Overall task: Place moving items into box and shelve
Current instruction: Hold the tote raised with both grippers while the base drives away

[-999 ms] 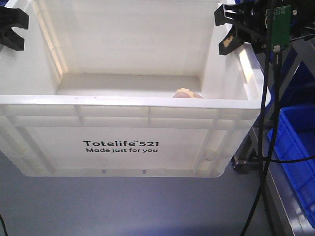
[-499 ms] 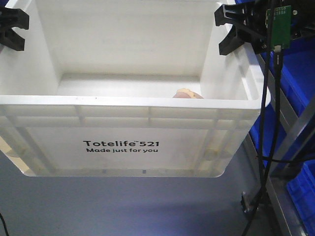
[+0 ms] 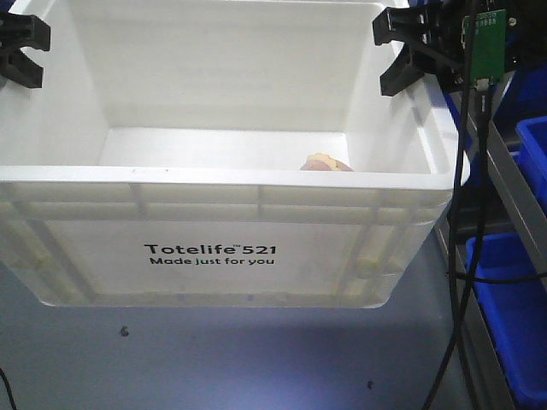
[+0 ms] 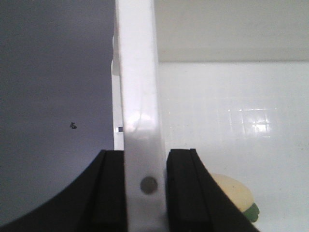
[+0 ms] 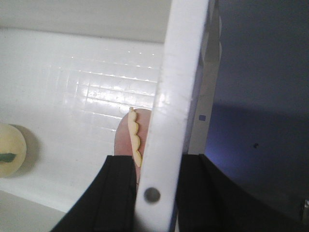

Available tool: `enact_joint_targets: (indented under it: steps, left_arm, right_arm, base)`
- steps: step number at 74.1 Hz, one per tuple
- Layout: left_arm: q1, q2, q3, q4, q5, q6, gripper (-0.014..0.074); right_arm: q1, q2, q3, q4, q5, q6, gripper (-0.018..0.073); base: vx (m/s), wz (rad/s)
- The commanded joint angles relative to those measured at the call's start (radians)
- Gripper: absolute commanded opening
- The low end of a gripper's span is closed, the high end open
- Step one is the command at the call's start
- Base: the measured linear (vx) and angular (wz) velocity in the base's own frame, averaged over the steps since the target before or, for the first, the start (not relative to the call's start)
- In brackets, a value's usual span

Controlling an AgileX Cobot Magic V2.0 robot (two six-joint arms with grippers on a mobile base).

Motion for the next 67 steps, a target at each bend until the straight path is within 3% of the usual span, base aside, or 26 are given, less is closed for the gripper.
enact_joint_targets:
  steps: [1,67]
  left_arm:
    - [-0.029,-0.041,-0.041,-0.202,-0.133,-0.009,-0.0006]
    - [-0.029,-0.041,-0.041,-0.202,-0.133,-0.009,-0.0006]
  right_arm:
    - [0.026,-0.048,-0.044,0.245,-0.137,-0.021,-0.0006]
    - [0.026,-0.048,-0.044,0.245,-0.138,-0.021,-0.0006]
  base:
    - [0.46,0.20]
    - [0.44,0.13]
